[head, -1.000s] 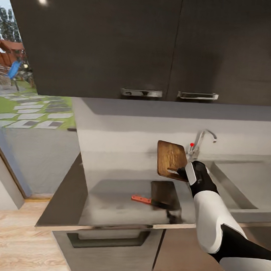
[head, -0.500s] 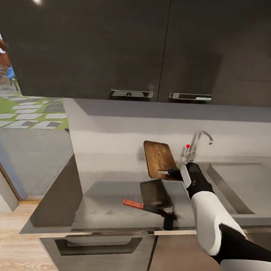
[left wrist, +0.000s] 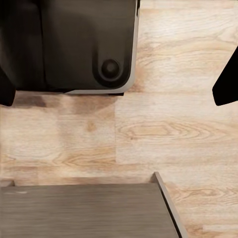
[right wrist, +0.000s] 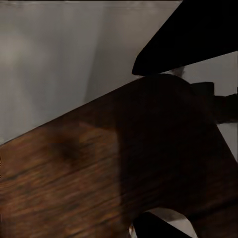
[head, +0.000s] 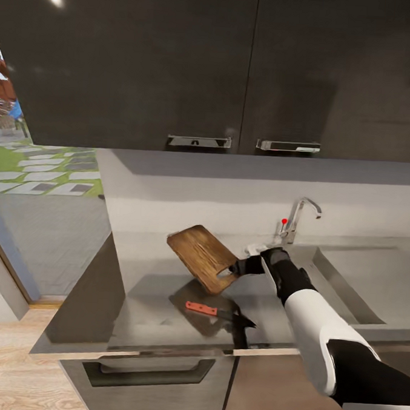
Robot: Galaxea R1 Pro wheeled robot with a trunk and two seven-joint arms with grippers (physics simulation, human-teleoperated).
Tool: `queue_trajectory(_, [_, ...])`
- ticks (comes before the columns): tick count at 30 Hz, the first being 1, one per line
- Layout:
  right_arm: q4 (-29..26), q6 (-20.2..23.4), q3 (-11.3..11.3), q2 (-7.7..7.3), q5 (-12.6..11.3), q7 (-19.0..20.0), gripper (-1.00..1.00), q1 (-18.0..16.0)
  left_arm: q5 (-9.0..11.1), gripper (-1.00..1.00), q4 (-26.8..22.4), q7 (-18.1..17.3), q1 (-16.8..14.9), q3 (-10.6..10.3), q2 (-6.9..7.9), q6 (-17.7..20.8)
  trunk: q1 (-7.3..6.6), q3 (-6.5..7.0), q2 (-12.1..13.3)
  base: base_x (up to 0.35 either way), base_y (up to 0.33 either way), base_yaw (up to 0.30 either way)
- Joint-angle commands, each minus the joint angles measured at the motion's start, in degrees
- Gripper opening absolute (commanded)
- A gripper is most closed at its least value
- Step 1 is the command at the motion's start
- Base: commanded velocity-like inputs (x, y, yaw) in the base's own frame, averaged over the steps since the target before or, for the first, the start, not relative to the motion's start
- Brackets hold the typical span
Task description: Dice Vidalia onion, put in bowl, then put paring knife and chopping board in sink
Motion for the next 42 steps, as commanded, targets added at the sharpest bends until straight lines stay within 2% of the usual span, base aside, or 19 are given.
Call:
queue_trajectory(1, [-1.3,0.76,1.25,-1.57,0.7,2.28,-1.0,-0.04,0.14,1.0,0.0,-0.03,0.01,-0.01,0.01,-0.07,0.04,-0.12,-0.12,0.0,0.0,0.0])
queue_trajectory(2, [-2.12,1.25,1.85,-2.72,0.68,3.13,-1.0,-0.04,0.14,1.0,0.06,-0.03,0.0,-0.01,0.01,-0.07,0.04,-0.12,-0.12,0.0,0.0,0.0])
queue_trajectory(5, [-4.09,1.93,2.71,-4.57,0.7,6.0,-1.0,-0.04,0.14,1.0,0.22,-0.03,0.0,-0.01,0.01,-0.07,0.04,-0.12,-0.12,0.0,0.0,0.0])
queue_trajectory(7, [-4.74,2.06,3.34,-5.11,1.2,8.39,-1.0,-0.05,0.14,1.0,0.29,-0.03,-0.01,-0.01,0.01,-0.07,0.04,-0.12,-0.12,0.0,0.0,0.0])
queue_trajectory(9, [-5.34,2.13,4.52,-5.5,2.67,11.21,-1.0,-0.09,0.14,1.0,0.47,-0.03,-0.02,-0.01,0.01,-0.07,0.04,-0.12,-0.12,0.0,0.0,0.0])
queue_trajectory(10, [-7.06,2.17,7.1,-6.18,7.43,17.31,-1.0,-0.17,0.14,1.0,0.75,-0.03,-0.03,-0.01,0.01,-0.07,0.04,-0.12,-0.12,0.0,0.0,0.0])
queue_trajectory(11, [-7.46,2.18,7.62,-6.27,8.75,18.73,-1.0,-0.18,0.14,1.0,0.78,-0.03,-0.04,-0.01,0.01,-0.07,0.04,-0.12,-0.12,0.0,0.0,0.0])
queue_trajectory(12, [-8.29,2.17,8.53,-6.4,11.85,21.67,-1.0,-0.19,0.14,1.0,0.82,-0.05,-0.03,-0.01,0.01,-0.07,0.04,-0.12,-0.12,0.0,0.0,0.0])
queue_trajectory(16, [-10.85,1.64,10.0,-6.46,26.52,33.26,-1.0,-0.21,0.14,1.0,0.93,-0.08,-0.02,-0.01,0.01,-0.07,0.04,-0.12,-0.12,0.0,0.0,0.0])
queue_trajectory(17, [-11.12,1.42,10.06,-6.42,28.06,34.61,-1.0,-0.23,0.14,1.0,0.94,-0.07,-0.01,-0.01,0.01,-0.07,0.04,-0.12,-0.12,0.0,0.0,0.0])
queue_trajectory(18, [-11.7,0.72,10.13,-6.37,30.6,37.4,-1.0,-0.27,0.14,1.0,0.97,-0.07,-0.01,-0.01,0.01,-0.07,0.04,-0.12,-0.12,0.0,0.0,0.0])
queue_trajectory(20, [-13.14,-1.49,10.23,-6.32,33.54,42.91,-1.0,-0.37,0.14,1.0,1.06,-0.09,-0.02,-0.01,0.01,-0.07,0.04,-0.12,-0.12,0.0,0.0,0.0])
queue_trajectory(22, [-14.54,-4.02,10.27,-6.3,34.88,47.17,-1.0,-0.43,0.13,1.0,1.06,-0.09,-0.04,-0.01,0.01,-0.07,0.04,-0.12,-0.12,0.0,0.0,0.0])
queue_trajectory(24, [-15.42,-5.68,10.29,-6.29,35.52,49.66,-1.0,-0.6,0.14,1.0,1.17,-0.11,-0.05,-0.01,0.01,-0.07,0.04,-0.12,-0.12,0.0,0.0,0.0])
queue_trajectory(35, [-15.9,-6.63,10.23,-6.28,35.49,55.52,-1.0,-1.84,0.12,1.0,2.74,0.13,-0.04,-0.01,0.01,-0.04,0.04,-0.12,-0.12,0.025,0.0,0.0])
queue_trajectory(42, [-15.91,-6.63,10.21,-6.15,35.32,56.72,-1.0,-2.76,0.03,1.0,6.32,0.3,-0.05,0.06,0.04,-0.01,0.04,-0.12,-0.12,0.255,0.0,0.0])
